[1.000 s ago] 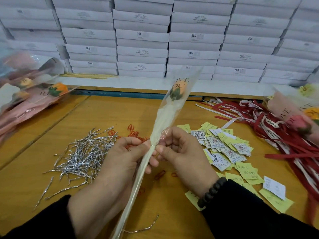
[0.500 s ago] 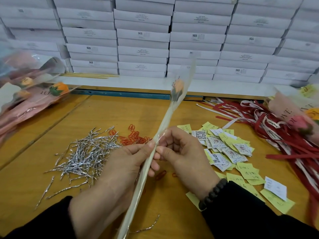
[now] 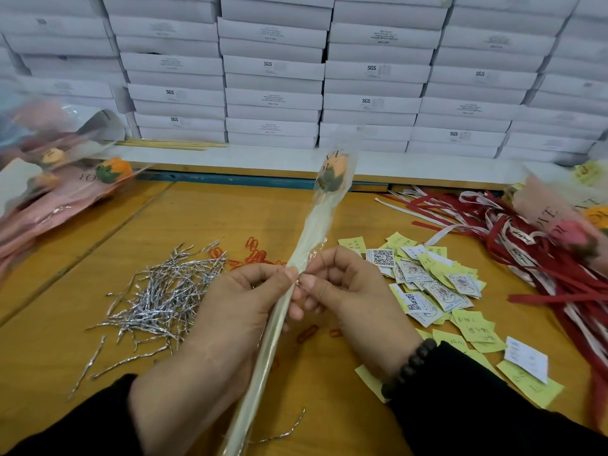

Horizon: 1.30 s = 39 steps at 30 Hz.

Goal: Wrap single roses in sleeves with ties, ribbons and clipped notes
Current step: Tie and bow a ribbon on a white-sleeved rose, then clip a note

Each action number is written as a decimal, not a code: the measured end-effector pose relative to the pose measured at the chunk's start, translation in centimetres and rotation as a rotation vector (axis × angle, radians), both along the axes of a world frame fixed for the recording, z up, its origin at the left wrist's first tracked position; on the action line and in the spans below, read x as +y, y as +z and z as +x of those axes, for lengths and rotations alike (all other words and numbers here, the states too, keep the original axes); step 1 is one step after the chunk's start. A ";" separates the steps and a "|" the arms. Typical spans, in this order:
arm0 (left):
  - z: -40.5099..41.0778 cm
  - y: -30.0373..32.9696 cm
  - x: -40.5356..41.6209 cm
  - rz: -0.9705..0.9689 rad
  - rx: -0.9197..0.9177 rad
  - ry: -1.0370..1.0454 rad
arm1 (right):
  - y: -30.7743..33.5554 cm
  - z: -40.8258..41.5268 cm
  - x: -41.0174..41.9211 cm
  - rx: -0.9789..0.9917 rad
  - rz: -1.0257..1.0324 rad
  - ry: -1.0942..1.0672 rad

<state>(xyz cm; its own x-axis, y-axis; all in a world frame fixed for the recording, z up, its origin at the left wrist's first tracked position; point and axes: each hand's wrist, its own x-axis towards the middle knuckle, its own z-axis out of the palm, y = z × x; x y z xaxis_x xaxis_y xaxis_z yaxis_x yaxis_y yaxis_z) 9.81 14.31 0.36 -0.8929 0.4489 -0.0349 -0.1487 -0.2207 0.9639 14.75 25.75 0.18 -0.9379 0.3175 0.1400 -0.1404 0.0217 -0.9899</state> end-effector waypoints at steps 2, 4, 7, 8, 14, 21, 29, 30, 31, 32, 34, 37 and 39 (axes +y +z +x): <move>0.0 -0.1 0.0 -0.008 0.018 0.009 | 0.0 -0.1 0.0 -0.047 -0.191 0.027; 0.2 -0.2 0.0 -0.005 0.008 0.008 | 0.0 -0.2 0.1 -0.099 -0.326 0.055; 0.2 0.0 -0.2 -0.004 -0.039 0.025 | -0.1 -0.2 0.2 -0.126 -0.224 0.039; 0.0 0.0 -0.2 -0.024 -0.038 0.043 | -0.2 -0.2 0.3 -0.121 -0.079 -0.001; -0.4 -0.2 -0.3 -0.024 -0.087 0.043 | -0.7 0.2 -0.2 0.043 0.714 -0.123; -0.1 0.0 -0.2 0.021 -0.050 -0.007 | -0.2 0.5 0.0 0.130 0.770 -0.129; 0.2 0.1 -0.2 0.118 -0.028 -0.142 | 0.8 0.3 0.1 -0.221 -0.367 0.228; 0.2 0.2 -0.1 0.107 -0.028 -0.114 | 0.7 0.3 -0.1 -0.220 -0.329 0.203; 0.3 0.3 -0.1 0.094 -0.030 -0.078 | 0.6 0.2 -0.3 -0.206 -0.234 0.148; 0.3 0.3 -0.1 0.082 -0.036 -0.040 | 0.4 0.2 -0.4 -0.175 -0.109 0.075; 0.2 0.3 -0.2 0.057 -0.050 0.012 | 0.1 0.3 -0.5 -0.082 0.105 -0.072; 0.2 0.2 -0.2 0.001 -0.035 0.037 | -0.3 0.4 -0.5 0.040 0.456 -0.165; 0.2 0.2 -0.2 -0.002 -0.041 0.034 | -0.5 0.4 -0.6 0.076 0.703 -0.178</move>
<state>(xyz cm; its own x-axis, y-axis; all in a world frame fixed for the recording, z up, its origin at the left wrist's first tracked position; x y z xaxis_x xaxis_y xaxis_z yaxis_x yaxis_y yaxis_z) 9.98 14.12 0.52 -0.9053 0.4185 -0.0726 -0.1803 -0.2239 0.9578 15.18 25.13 -0.34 -0.8598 0.2755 0.4300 -0.1437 0.6775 -0.7214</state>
